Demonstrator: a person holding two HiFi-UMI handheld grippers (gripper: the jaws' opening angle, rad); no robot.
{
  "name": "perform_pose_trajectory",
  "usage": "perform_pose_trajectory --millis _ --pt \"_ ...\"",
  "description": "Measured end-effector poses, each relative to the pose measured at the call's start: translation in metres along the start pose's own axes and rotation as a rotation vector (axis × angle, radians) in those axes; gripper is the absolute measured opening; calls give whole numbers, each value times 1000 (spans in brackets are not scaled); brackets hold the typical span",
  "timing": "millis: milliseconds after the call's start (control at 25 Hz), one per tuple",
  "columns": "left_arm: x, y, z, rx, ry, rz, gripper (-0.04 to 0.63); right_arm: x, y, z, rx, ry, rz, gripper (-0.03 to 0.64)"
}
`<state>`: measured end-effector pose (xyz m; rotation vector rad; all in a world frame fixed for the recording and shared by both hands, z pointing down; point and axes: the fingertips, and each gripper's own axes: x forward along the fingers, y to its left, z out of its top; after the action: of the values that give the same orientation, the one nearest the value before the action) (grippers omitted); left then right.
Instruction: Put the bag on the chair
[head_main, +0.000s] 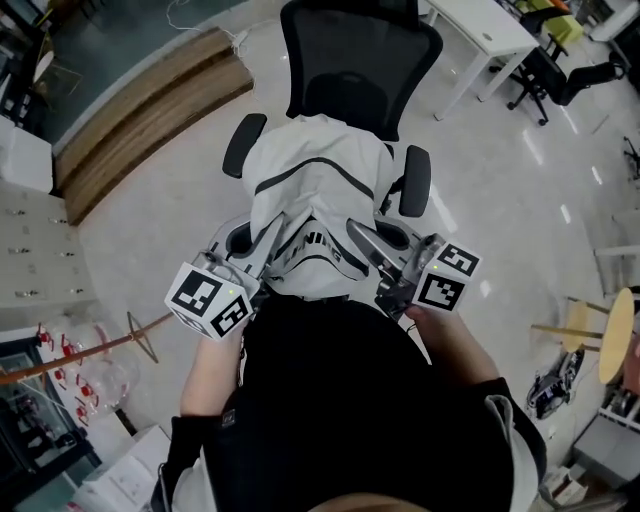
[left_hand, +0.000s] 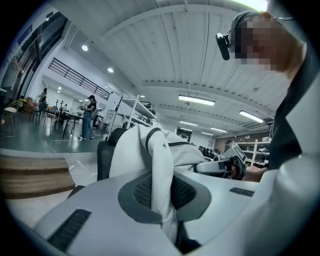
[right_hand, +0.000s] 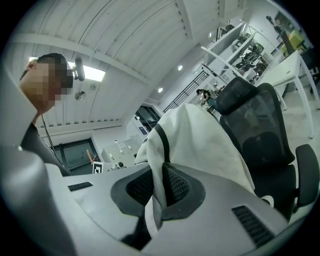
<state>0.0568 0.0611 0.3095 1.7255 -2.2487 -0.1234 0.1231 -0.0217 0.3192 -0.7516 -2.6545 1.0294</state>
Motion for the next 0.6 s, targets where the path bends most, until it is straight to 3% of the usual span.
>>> perform_pose_trajectory --millis 400,600 --pt "-8 96 21 13 27 -244 21 84 -2 5 -6 -125 -195 37" --pt "-35 141 54 41 15 -398 21 132 18 17 6 -265 -290 37"
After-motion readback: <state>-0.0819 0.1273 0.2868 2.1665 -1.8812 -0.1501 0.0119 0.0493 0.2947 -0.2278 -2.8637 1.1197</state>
